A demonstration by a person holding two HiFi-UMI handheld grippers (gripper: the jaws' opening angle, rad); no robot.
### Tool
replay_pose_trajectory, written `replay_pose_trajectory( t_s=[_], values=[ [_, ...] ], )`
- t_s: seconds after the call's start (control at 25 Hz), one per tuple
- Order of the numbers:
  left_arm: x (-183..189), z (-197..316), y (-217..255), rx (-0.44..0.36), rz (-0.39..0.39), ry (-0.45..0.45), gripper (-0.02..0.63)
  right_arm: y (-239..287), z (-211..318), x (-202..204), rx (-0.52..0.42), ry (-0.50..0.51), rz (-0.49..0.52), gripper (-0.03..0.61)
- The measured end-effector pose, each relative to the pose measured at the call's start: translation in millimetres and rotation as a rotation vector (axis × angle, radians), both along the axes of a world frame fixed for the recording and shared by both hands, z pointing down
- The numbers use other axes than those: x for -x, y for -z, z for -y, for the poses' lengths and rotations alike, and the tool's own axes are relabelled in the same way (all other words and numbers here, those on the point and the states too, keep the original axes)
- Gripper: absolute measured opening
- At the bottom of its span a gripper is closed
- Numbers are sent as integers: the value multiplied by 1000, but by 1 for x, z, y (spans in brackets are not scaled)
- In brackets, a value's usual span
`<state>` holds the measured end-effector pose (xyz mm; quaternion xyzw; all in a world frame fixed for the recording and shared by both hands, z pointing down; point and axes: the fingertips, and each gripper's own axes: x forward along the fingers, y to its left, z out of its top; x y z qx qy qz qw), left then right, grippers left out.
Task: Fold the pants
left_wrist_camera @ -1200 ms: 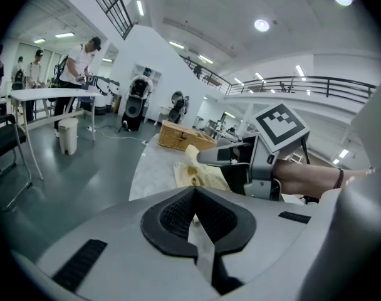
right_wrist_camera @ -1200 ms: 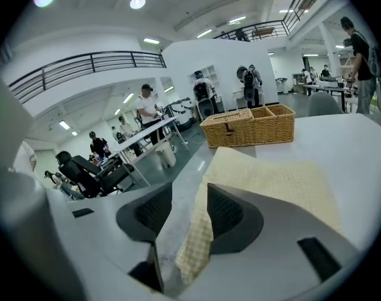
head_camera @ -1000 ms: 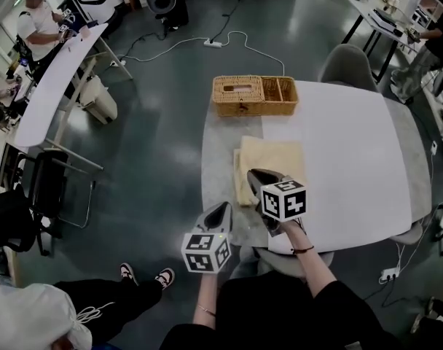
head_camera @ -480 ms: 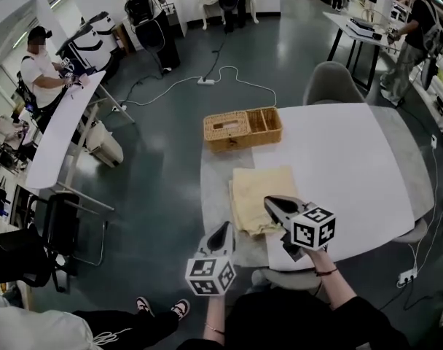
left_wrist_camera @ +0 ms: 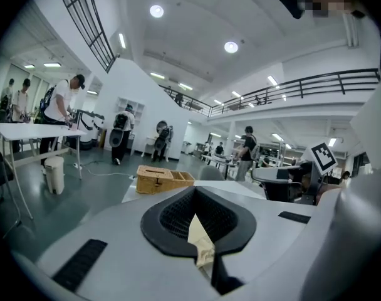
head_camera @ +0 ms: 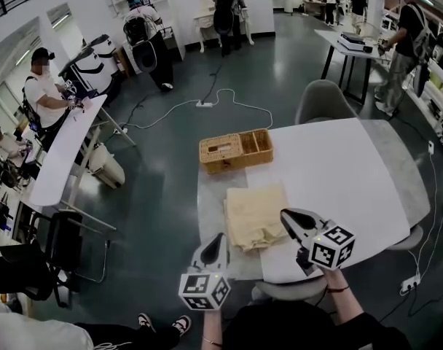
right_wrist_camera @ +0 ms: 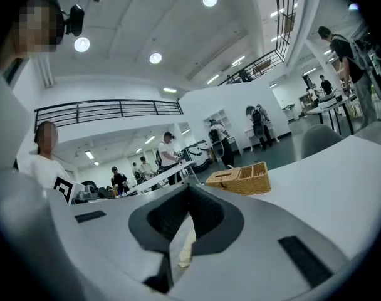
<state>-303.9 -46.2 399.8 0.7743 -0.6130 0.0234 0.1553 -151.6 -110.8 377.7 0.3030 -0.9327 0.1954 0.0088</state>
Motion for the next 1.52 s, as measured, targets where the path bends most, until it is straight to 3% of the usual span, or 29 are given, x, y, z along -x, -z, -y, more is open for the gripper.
replay_pose_trajectory(
  t_s=[0.64, 1.52],
  values=[
    [6, -15, 51, -107, 93, 44, 8, 31, 11, -73, -106, -113, 32, 14],
    [0, -23, 57, -115, 124, 77, 8, 33, 14, -80, -168, -98, -1, 14]
  ],
)
